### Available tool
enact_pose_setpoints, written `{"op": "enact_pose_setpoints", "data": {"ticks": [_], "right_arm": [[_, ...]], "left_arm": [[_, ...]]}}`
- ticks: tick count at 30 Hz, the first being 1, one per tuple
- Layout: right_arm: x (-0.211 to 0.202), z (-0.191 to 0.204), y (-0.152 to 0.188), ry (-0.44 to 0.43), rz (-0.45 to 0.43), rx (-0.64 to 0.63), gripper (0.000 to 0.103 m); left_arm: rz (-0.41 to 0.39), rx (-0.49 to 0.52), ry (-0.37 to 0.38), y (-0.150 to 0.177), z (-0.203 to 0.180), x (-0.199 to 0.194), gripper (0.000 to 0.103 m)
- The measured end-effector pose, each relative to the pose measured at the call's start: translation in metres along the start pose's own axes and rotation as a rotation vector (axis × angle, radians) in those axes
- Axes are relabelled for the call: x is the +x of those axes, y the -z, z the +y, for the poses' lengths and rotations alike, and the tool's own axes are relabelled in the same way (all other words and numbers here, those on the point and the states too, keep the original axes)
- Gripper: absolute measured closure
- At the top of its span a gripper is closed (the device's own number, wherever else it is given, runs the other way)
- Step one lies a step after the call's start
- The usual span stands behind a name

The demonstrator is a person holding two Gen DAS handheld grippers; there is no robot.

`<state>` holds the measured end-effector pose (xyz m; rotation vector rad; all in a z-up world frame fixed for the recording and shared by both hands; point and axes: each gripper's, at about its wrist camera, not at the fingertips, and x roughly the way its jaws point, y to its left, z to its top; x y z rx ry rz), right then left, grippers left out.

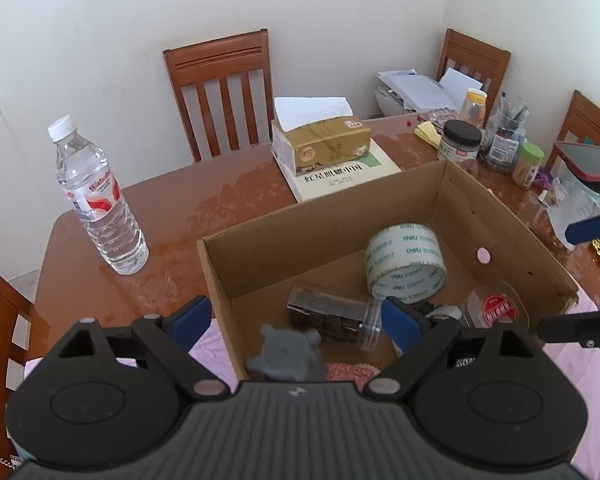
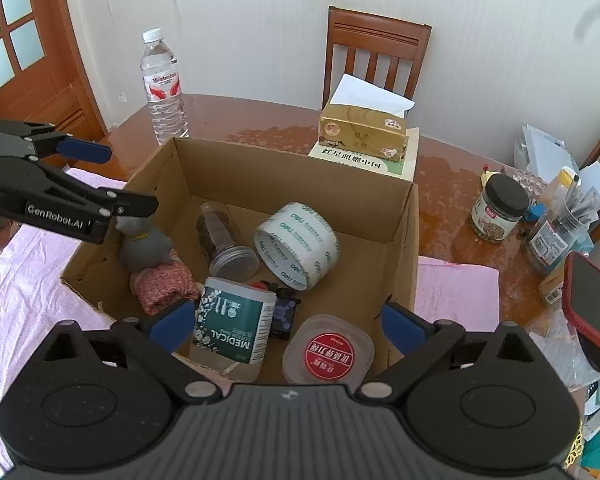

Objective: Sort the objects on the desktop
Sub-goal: 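Carry the elephant and clear plastic box into the cardboard box and release both, then move both tools back toward the white-blue sock and pink cosmetic box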

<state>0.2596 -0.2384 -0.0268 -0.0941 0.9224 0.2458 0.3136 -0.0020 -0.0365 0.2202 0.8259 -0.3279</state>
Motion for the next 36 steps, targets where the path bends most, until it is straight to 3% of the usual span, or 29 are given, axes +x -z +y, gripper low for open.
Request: {"op": "enact_pose_setpoints", "data": {"ticks": [19, 36], "right_arm": [[-0.026, 0.016, 0.035, -0.014, -0.007, 0.009, 0.000], [-0.044, 0.028, 0.102, -0.055, 0.019, 0.021, 0.000]], "left_arm": [[-0.051, 0.033, -0.028, 0.032, -0.024, -0.049, 0.007], [-0.046, 0.061, 0.054, 0.094, -0.069, -0.094, 0.007]]}}
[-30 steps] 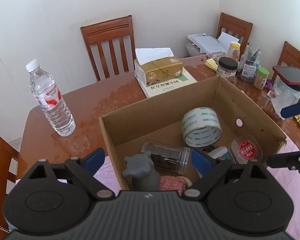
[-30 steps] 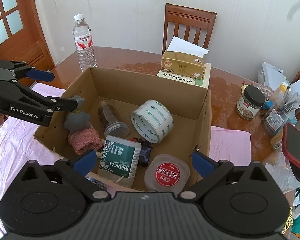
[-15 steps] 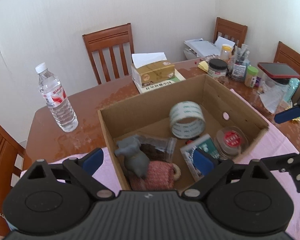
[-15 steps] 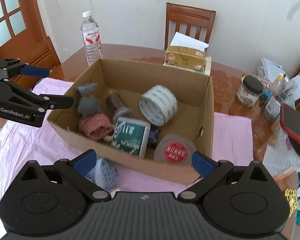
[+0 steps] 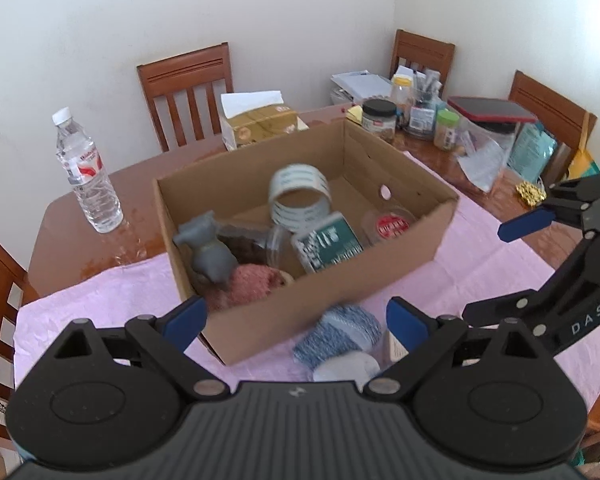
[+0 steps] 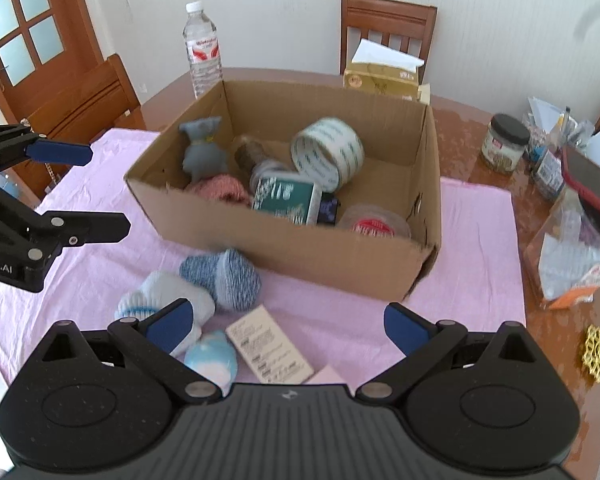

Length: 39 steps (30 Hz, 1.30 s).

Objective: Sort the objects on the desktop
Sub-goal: 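Move both tools back toward the white-blue sock and pink cosmetic box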

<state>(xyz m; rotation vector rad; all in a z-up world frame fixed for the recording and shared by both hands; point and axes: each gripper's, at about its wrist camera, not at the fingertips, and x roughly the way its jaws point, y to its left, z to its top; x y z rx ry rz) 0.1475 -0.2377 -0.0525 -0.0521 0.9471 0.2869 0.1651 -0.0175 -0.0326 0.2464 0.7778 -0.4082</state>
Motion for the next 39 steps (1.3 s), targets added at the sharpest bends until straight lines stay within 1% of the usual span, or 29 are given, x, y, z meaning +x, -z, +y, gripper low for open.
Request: {"op": "enact_pose_setpoints", "data": {"ticks": [9, 12, 20, 25, 29, 32, 37, 39], "right_arm": [[-0.001, -0.004, 0.030, 0.000, 0.020, 0.009, 0.000], [0.000, -0.009, 0.037, -0.003, 0.028, 0.024, 0.000], [0.005, -0.015, 0.051, -0.018, 0.057, 0.019, 0.000], [0.008, -0.014, 0.062, -0.052, 0.070, -0.027, 0.000], [0.010, -0.009, 0.072, -0.082, 0.049, -0.109, 0.000], [0.013, -0.005, 0.074, -0.111, 0.044, -0.164, 0.000], [0.022, -0.001, 0.075, -0.123, 0.070, -0.234, 0.000], [0.027, -0.002, 0.075, -0.129, 0.086, -0.250, 0.000]], "left_arm": [[0.011, -0.017, 0.048, 0.025, -0.019, 0.002, 0.007], [0.035, -0.021, 0.079, 0.033, -0.023, 0.006, 0.007], [0.098, -0.029, 0.101, 0.051, -0.032, 0.023, 0.007], [0.105, -0.036, 0.100, 0.056, -0.032, 0.029, 0.007], [0.102, -0.032, 0.112, 0.058, -0.032, 0.033, 0.007], [0.101, -0.005, 0.116, 0.057, -0.034, 0.036, 0.007], [0.110, 0.005, 0.153, 0.056, -0.035, 0.043, 0.008], [0.108, 0.012, 0.147, 0.055, -0.036, 0.045, 0.008]]}}
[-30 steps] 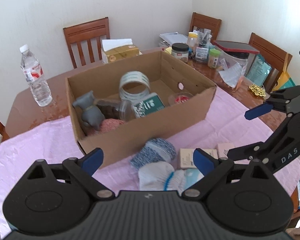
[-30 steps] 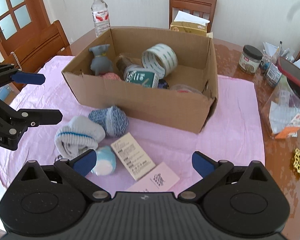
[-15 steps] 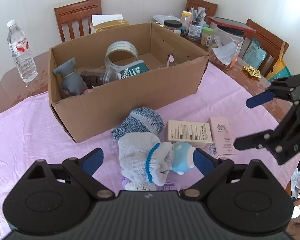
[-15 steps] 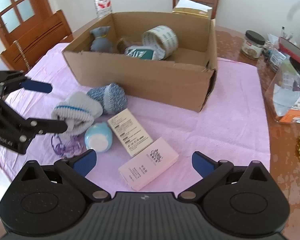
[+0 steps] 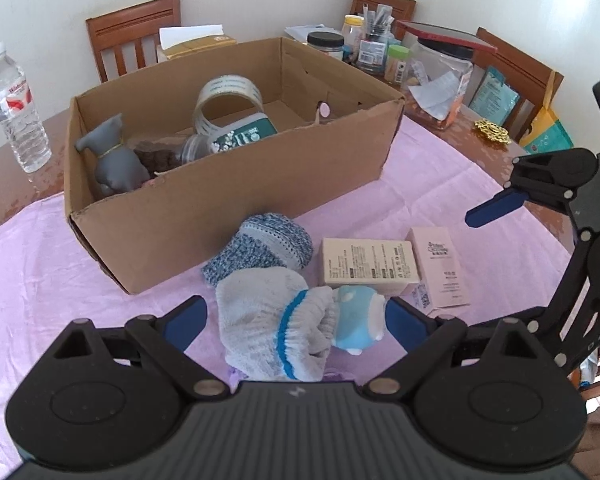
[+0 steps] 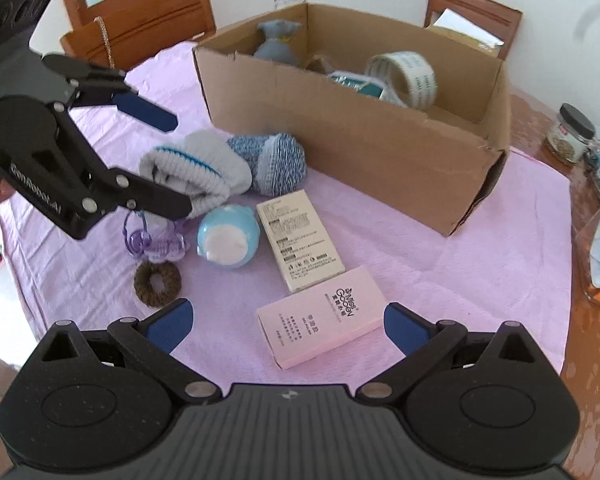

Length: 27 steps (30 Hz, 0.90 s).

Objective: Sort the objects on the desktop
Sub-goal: 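Move both tools back toward the white-blue sock and pink cosmetic box, then grasp the white-blue sock with the left tool while the right tool grasps the pink cosmetic box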

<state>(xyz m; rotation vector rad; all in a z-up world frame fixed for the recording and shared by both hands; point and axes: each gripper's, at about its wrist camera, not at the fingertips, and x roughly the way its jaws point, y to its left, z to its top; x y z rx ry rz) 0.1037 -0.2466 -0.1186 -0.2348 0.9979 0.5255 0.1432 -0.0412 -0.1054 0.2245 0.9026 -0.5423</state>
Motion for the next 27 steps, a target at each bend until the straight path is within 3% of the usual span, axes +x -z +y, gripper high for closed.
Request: {"op": "enact_pose_setpoints", "data": {"ticks": [9, 16, 19, 27], "right_arm": [[0.019, -0.009, 0.003, -0.008, 0.043, -0.069, 0.000], [0.028, -0.009, 0.001, 0.008, 0.067, -0.151, 0.000], [0.031, -0.010, -0.001, -0.007, 0.079, -0.174, 0.000], [0.032, -0.006, -0.003, -0.040, 0.107, -0.248, 0.015]], "left_arm": [[0.036, 0.030, -0.015, 0.000, 0.003, 0.012, 0.018], [0.064, 0.024, -0.011, 0.002, 0.009, 0.018, 0.038], [0.064, 0.015, -0.005, 0.002, 0.010, 0.018, 0.040], [0.067, 0.008, 0.001, -0.001, 0.012, 0.019, 0.044]]}}
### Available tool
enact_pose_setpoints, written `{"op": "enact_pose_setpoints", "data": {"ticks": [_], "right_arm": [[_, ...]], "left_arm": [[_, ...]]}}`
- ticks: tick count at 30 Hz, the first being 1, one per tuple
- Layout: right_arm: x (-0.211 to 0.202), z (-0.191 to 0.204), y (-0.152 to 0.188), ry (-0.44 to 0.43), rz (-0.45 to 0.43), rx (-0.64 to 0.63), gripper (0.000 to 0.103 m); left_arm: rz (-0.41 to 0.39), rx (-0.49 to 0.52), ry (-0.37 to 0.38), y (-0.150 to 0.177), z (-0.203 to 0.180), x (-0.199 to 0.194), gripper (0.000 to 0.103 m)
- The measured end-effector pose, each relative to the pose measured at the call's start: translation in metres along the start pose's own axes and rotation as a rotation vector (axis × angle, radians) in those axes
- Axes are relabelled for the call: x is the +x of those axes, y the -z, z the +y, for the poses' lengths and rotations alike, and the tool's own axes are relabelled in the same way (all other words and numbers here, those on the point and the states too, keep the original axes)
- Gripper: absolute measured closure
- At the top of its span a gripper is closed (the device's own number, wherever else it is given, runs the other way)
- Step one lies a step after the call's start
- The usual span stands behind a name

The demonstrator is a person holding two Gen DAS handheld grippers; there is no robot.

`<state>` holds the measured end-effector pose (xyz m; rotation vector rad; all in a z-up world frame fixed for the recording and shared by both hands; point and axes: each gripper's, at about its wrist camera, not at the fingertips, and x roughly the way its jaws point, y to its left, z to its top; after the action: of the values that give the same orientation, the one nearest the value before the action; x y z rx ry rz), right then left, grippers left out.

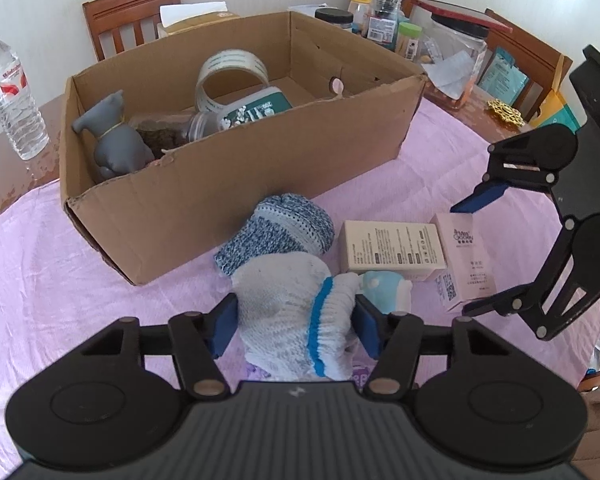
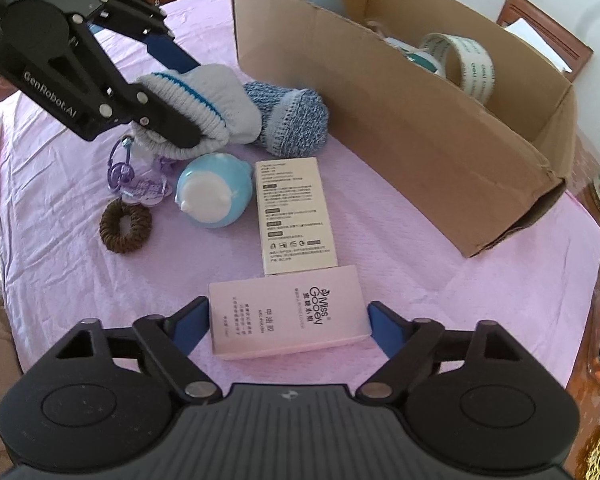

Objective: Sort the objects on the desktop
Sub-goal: 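Grasp the white-blue sock with the left tool while the right tool grasps the pink cosmetic box, then carry the sock and pink cosmetic box over the cardboard box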

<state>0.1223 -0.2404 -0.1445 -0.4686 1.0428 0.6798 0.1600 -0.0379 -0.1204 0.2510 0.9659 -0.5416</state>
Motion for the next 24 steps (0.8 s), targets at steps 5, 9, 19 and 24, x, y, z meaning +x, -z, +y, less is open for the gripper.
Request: {"op": "enact_pose_setpoints", "data": {"ticks": [5, 9, 19, 24], "right_arm": [[-0.002, 0.000, -0.002, -0.003, -0.009, 0.012, 0.016], [-0.008, 0.000, -0.003, 0.004, -0.022, 0.021, 0.016], [-0.030, -0.008, -0.006, 0.032, -0.074, 0.057, 0.017], [-0.044, -0.011, -0.008, 0.049, -0.105, 0.073, 0.017]], "left_arm": [[0.000, 0.003, 0.002, 0.000, -0.001, -0.001, 0.047], [-0.002, 0.005, 0.000, -0.001, -0.002, -0.003, 0.048], [-0.054, 0.011, 0.001, -0.010, -0.003, -0.024, 0.049], [-0.084, 0.023, 0.003, -0.017, -0.005, -0.036, 0.049]]}}
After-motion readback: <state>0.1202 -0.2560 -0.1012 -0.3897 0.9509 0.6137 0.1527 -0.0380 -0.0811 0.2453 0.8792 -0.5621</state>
